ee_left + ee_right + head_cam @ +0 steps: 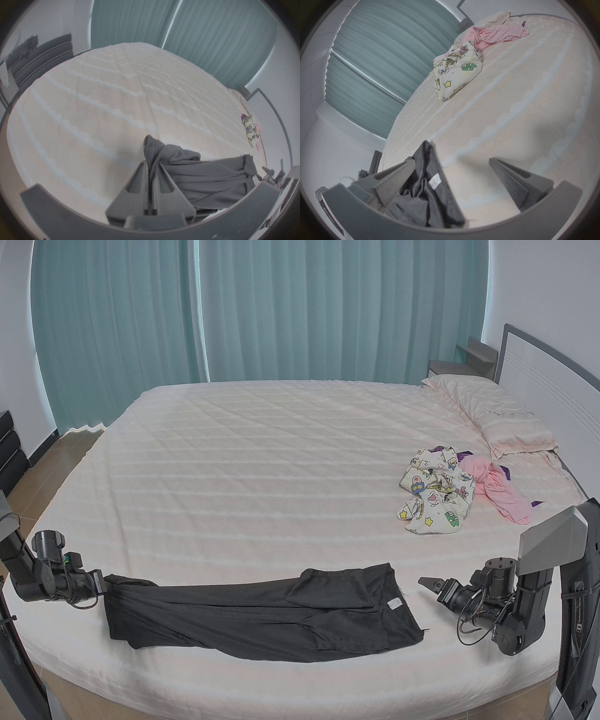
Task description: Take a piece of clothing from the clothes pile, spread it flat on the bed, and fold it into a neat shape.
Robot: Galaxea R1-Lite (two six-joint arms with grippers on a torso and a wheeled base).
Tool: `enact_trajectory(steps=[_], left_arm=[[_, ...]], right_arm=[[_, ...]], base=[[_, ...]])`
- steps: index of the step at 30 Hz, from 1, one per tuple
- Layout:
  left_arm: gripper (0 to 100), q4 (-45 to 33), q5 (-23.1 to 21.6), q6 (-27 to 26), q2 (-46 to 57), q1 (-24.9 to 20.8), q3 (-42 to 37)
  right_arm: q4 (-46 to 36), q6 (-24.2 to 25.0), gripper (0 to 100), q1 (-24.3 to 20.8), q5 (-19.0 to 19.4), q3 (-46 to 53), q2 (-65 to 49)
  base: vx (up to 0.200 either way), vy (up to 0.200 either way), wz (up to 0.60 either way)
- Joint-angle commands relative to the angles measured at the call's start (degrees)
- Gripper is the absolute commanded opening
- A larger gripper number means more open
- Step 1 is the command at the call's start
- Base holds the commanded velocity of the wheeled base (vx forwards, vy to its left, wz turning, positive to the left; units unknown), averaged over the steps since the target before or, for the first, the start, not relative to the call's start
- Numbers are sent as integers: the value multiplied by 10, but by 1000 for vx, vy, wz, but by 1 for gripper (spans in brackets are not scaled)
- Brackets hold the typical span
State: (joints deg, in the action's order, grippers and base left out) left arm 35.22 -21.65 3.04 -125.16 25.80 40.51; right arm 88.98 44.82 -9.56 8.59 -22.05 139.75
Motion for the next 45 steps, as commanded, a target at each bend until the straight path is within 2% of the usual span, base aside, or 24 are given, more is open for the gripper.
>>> enact_trajectory(steps=[1,5,9,11,13,15,16,17,20,24,29,35,40,45], left_arm=[[0,-59,-28,3,31,62,56],[0,-116,-49,5,58,82,77],[0,-135,-49,8,89,67,63],[0,-134,-39,35,109,23,43],[0,-134,-30,52,119,5,37],[0,-135,11,106,139,-53,24],[0,-135,11,106,139,-53,24],[0,-135,49,156,147,-102,20],[0,-136,99,224,157,-173,14],[0,-147,126,265,171,-253,7],[0,-174,191,328,169,-339,24],[0,-197,208,363,166,-394,50],[0,-226,209,402,162,-426,85],[0,-237,223,414,151,-449,101]], right_arm=[[6,0,100,1,0,-1,-1],[6,0,100,1,0,-3,-1],[6,0,100,2,0,-3,-1],[6,0,100,2,0,-2,-2],[6,1,100,2,0,-2,-3],[7,1,100,2,0,-2,-4],[7,1,100,2,0,-2,-4],[7,1,100,2,0,-2,-4],[7,1,100,2,0,-2,-5],[7,1,100,3,0,-2,-6],[7,1,100,4,0,-2,-6],[7,0,100,4,0,-2,-6],[7,0,100,4,0,-3,-6],[7,0,100,4,0,-3,-6]], base=[[0,0,0],[0,0,0],[0,0,0],[0,0,0],[0,0,0],[0,0,0],[0,0,0],[0,0,0],[0,0,0],[0,0,0],[0,0,0],[0,0,0],[0,-200,0],[0,-200,0]])
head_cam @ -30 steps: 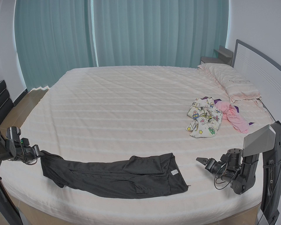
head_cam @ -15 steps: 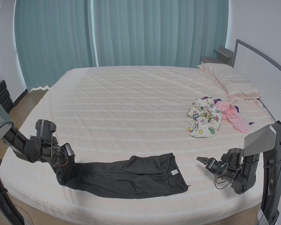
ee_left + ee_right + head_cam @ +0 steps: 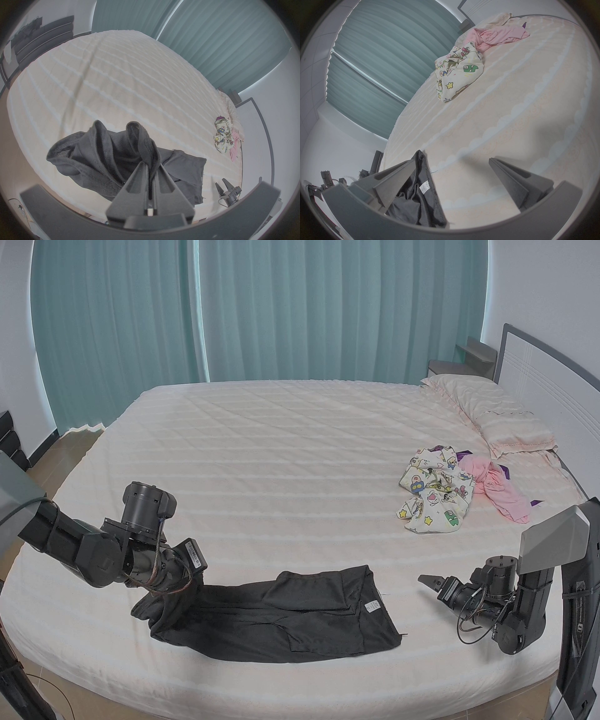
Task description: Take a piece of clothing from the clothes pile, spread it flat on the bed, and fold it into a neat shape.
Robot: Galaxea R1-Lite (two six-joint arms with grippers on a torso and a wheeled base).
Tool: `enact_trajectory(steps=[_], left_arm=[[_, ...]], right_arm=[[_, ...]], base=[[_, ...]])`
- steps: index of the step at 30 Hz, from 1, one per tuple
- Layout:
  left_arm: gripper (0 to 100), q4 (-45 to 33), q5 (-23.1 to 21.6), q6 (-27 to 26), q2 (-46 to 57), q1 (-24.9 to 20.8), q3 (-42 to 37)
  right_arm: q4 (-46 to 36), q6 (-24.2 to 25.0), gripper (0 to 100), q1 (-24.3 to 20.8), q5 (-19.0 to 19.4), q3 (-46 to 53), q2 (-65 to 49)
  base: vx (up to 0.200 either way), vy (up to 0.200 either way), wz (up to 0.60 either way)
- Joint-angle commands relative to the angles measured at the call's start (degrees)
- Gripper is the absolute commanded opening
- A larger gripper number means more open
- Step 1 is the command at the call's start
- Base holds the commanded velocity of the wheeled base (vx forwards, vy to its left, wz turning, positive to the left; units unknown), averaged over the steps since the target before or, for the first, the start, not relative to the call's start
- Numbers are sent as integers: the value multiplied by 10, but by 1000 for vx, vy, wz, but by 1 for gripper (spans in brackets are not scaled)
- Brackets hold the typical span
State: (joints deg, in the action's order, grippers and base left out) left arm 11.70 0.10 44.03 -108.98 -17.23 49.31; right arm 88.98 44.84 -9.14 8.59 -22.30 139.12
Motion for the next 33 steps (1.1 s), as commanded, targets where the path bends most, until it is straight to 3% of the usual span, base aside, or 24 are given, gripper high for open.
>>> enact_trajectory(steps=[1,16,23,33], left_arm=[[0,-2,5,4,-11,-19,13],[0,-2,13,55,-66,-98,62],[0,0,53,58,-115,-113,108],[0,2,61,74,-154,-129,134]], right_arm=[[7,0,100,0,0,0,0],[7,0,100,0,0,0,0],[7,0,100,0,0,0,0],[7,-1,100,0,0,0,2]], base=[[0,-200,0],[0,-200,0],[0,-200,0],[0,0,0]])
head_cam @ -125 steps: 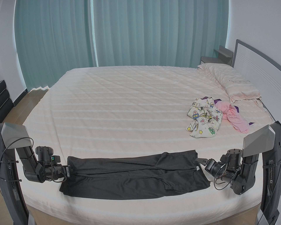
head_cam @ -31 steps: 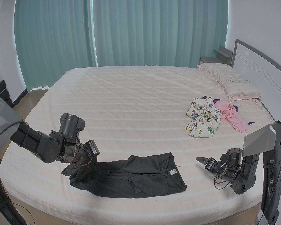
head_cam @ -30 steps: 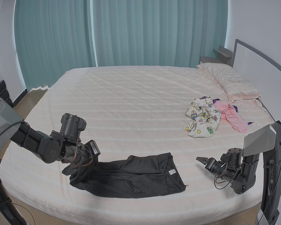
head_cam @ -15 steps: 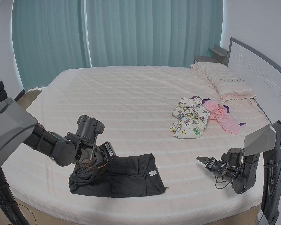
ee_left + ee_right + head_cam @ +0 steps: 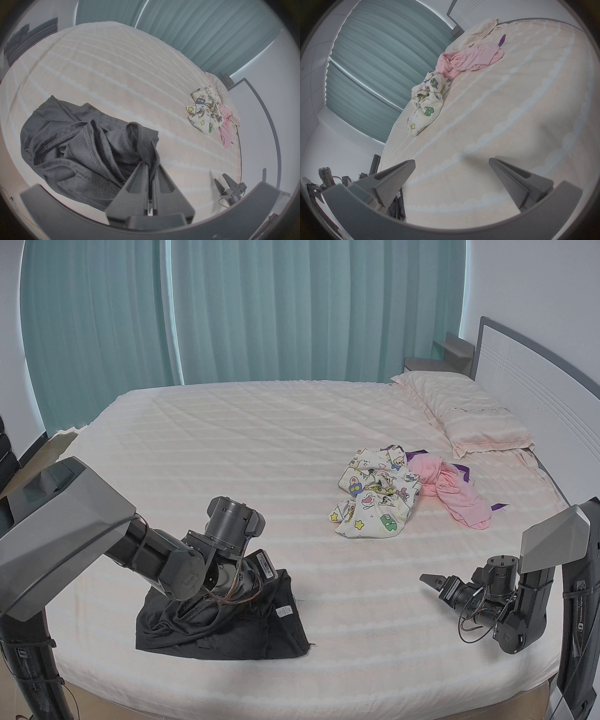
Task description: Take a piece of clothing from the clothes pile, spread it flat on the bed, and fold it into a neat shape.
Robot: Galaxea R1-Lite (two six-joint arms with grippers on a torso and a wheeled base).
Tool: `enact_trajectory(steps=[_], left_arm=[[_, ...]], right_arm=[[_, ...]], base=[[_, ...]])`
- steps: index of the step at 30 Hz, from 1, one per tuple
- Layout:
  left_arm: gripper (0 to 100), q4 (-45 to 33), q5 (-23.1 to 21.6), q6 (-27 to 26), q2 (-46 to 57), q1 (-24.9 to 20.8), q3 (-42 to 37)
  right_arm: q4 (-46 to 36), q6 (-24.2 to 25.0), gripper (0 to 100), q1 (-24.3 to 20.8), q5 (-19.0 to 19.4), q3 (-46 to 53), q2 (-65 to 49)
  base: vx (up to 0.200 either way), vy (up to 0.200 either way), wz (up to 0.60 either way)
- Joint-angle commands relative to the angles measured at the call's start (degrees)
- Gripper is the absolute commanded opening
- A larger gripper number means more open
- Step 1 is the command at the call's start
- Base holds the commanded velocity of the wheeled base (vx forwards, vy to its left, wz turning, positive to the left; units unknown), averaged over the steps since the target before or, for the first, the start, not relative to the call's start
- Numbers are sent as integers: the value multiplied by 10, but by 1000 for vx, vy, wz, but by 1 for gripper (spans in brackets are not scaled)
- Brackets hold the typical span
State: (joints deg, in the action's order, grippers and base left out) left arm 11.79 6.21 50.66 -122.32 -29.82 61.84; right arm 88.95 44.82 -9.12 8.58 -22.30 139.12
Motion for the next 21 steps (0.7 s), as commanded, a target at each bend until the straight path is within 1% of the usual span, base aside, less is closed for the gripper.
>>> enact_trajectory(steps=[1,3,6,7,11,13,15,16,18,21], left_arm=[[0,2,-1,19,-20,-3,9],[0,2,-2,32,-21,-5,12],[0,3,-1,33,-29,-4,17],[100,3,-1,33,-30,-4,18],[100,3,-6,41,-28,-6,21],[100,6,-12,64,-25,-17,21],[100,10,-22,70,-19,-19,21],[100,15,-39,75,2,-19,15],[100,16,-50,81,19,-18,12],[100,17,-50,87,49,-14,1]], right_arm=[[7,0,100,0,0,0,2],[6,0,100,0,0,0,2],[7,-1,100,0,0,0,3],[7,-1,100,0,0,0,3],[7,-1,100,0,0,0,3],[7,-1,100,0,0,0,3],[7,-1,100,0,0,0,4],[7,-1,100,0,0,0,4],[7,-1,100,0,0,1,4],[7,-1,100,0,0,1,4]], base=[[0,0,0],[0,0,0],[0,0,0],[0,0,0],[0,0,0],[0,0,0],[0,0,0],[0,0,0],[0,0,0],[0,0,0]])
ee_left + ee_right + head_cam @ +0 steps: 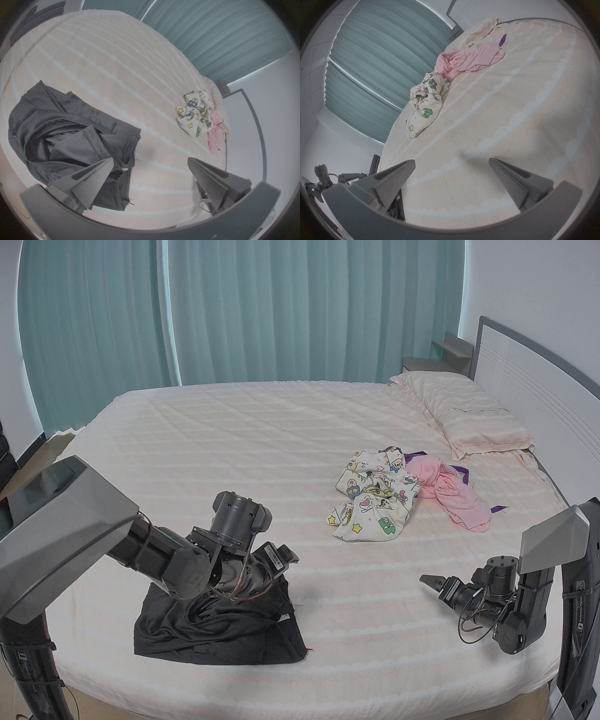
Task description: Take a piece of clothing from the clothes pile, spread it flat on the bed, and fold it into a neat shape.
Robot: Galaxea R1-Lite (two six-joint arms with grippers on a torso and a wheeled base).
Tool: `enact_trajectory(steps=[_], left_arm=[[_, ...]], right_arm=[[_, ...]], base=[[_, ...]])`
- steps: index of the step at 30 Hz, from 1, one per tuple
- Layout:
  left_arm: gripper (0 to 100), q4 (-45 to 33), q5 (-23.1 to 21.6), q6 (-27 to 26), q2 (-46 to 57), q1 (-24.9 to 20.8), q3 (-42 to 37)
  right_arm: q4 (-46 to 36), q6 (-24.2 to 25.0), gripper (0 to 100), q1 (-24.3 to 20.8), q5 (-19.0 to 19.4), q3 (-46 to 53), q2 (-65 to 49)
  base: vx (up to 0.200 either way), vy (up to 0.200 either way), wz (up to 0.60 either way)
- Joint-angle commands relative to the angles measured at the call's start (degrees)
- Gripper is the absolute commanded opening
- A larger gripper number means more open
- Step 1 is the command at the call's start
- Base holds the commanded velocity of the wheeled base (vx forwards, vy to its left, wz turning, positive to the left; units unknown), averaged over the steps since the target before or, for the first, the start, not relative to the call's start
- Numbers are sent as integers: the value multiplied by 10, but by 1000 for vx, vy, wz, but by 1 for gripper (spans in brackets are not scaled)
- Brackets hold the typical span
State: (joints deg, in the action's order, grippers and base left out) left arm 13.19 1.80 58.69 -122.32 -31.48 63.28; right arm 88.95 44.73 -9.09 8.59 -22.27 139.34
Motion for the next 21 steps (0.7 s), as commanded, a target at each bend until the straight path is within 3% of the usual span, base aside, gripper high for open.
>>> enact_trajectory(steps=[1,8,14,18,21], left_arm=[[100,3,-8,10,72,5,-26],[100,8,-13,13,152,38,-128],[100,81,-89,57,188,93,-255],[100,112,-144,57,184,142,-310],[100,132,-159,52,182,161,-338]], right_arm=[[7,0,100,0,0,2,1],[7,1,100,-3,0,3,1],[6,2,100,-6,1,4,3],[7,2,100,-9,1,7,4],[7,2,100,-10,1,7,4]], base=[[0,0,0],[0,0,0],[-200,0,0],[0,0,0],[0,0,0]])
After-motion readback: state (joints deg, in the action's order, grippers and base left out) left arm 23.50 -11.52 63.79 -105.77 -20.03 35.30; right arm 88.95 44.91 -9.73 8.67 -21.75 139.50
